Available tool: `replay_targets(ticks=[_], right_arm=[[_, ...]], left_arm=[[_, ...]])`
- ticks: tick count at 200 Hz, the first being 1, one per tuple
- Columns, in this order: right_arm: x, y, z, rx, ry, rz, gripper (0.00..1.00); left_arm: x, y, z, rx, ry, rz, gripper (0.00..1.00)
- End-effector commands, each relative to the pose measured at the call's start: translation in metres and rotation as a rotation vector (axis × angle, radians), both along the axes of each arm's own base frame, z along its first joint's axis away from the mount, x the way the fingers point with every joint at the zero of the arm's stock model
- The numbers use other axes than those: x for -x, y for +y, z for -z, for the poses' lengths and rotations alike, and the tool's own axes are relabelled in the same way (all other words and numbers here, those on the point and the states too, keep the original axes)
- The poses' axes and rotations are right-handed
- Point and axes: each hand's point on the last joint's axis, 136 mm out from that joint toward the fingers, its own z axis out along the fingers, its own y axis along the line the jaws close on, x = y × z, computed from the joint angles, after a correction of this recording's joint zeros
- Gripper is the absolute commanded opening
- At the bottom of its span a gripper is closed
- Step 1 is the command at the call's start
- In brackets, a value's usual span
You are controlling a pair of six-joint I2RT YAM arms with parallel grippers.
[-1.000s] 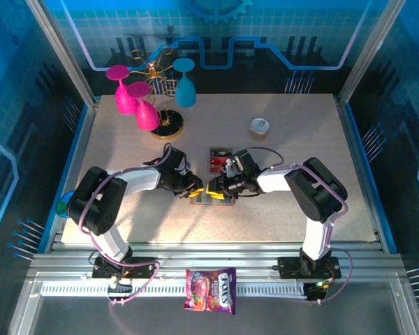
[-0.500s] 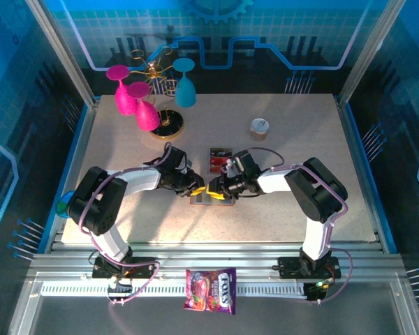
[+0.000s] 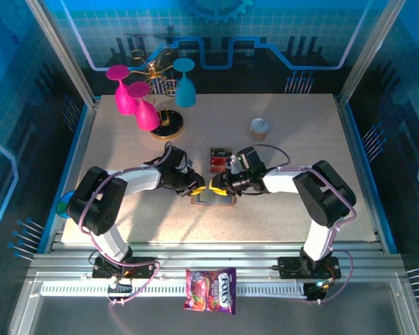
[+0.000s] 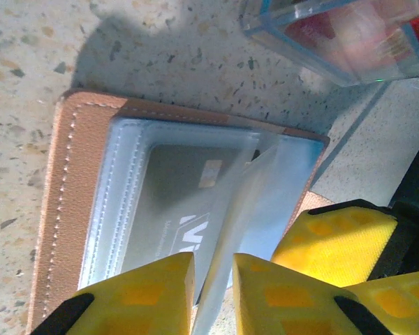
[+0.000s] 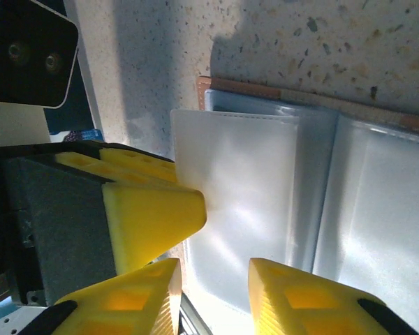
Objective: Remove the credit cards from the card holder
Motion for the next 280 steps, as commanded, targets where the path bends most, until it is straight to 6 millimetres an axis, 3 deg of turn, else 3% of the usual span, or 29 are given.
replay_targets(ticks=[1, 83, 146, 226, 280], right_arm=[[-0.003, -0.011, -0.014, -0.007, -0.022, 0.01, 0.33], [-0.015, -0.047, -0.043, 0.065, -0.093, 0.052, 0.33], [-0.018, -0.068, -0.052, 0.087, -0.114, 0.085, 0.33], [-0.018, -0.073, -0.056, 0.089, -0.119, 0.094, 0.33], [-0.016, -0.074, -0.055, 0.089, -0.116, 0.099, 0.33]], left_arm=[[-0.006, -0.01, -0.013, 0.039, 0.0, 0.013, 0.24], [-0.014, -0.031, -0.029, 0.069, -0.026, 0.065, 0.32], [-0.012, -0.056, -0.026, 0.073, -0.022, 0.123, 0.35], [-0.011, -0.089, -0.017, 0.083, -0.015, 0.173, 0.47], [-0.015, -0.091, -0.023, 0.083, -0.032, 0.176, 0.48]])
